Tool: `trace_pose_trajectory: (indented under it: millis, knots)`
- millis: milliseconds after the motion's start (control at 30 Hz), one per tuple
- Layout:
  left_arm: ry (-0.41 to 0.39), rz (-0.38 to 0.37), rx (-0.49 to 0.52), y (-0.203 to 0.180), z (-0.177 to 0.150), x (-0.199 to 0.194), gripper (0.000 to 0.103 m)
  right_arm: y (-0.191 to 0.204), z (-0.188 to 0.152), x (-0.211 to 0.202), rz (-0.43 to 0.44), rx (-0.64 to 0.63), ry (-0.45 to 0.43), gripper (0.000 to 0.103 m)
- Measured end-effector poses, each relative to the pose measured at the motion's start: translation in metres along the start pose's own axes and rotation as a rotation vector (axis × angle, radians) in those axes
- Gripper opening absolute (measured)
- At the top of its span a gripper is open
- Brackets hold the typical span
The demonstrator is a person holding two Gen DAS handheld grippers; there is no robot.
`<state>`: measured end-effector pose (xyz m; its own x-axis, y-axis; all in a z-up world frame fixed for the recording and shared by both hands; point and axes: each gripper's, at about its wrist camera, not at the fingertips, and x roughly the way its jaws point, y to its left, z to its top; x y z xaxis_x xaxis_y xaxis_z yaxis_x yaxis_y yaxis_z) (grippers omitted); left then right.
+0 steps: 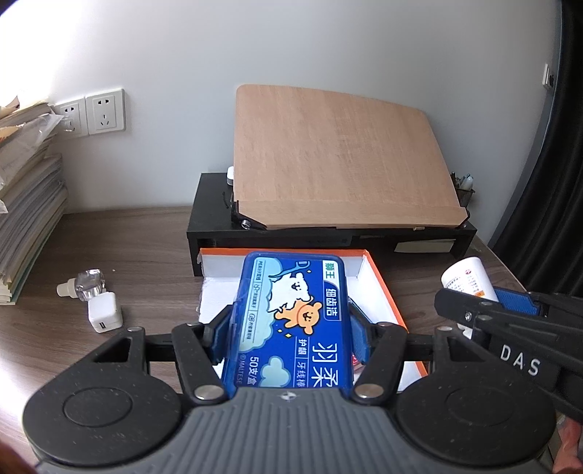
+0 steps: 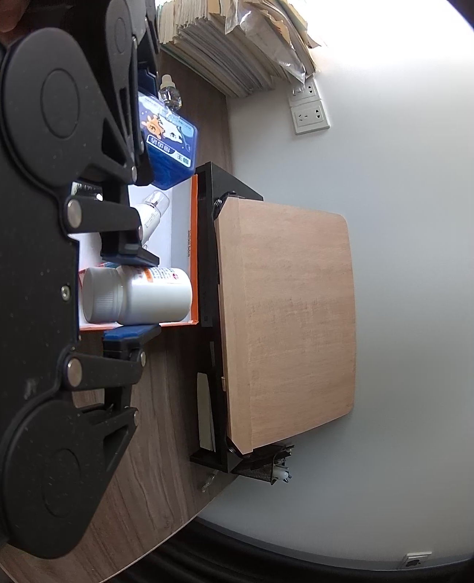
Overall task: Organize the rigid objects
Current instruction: 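Carry the blue box and white pill bottle over the tray with both tools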
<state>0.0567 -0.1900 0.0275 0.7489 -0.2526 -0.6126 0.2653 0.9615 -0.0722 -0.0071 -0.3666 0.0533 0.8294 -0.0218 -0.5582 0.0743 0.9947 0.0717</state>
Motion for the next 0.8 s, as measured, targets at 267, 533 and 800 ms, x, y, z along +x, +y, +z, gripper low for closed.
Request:
trace_pose_trajectory:
  millis: [267,533,800]
  knots:
    - [0.021,0.012,-0.013,0.001,-0.002,0.01,0.062,-0.005,0.002,0.013,0.008,-0.003,0.011,0.04]
    - [0.031,0.019,-0.012,0.002,-0.004,0.015,0.062,-0.005,0.004,0.023,0.023,-0.001,0.017,0.04]
    - [0.039,0.024,-0.008,0.003,-0.004,0.018,0.062,-0.003,0.005,0.03,0.03,-0.001,0.027,0.04]
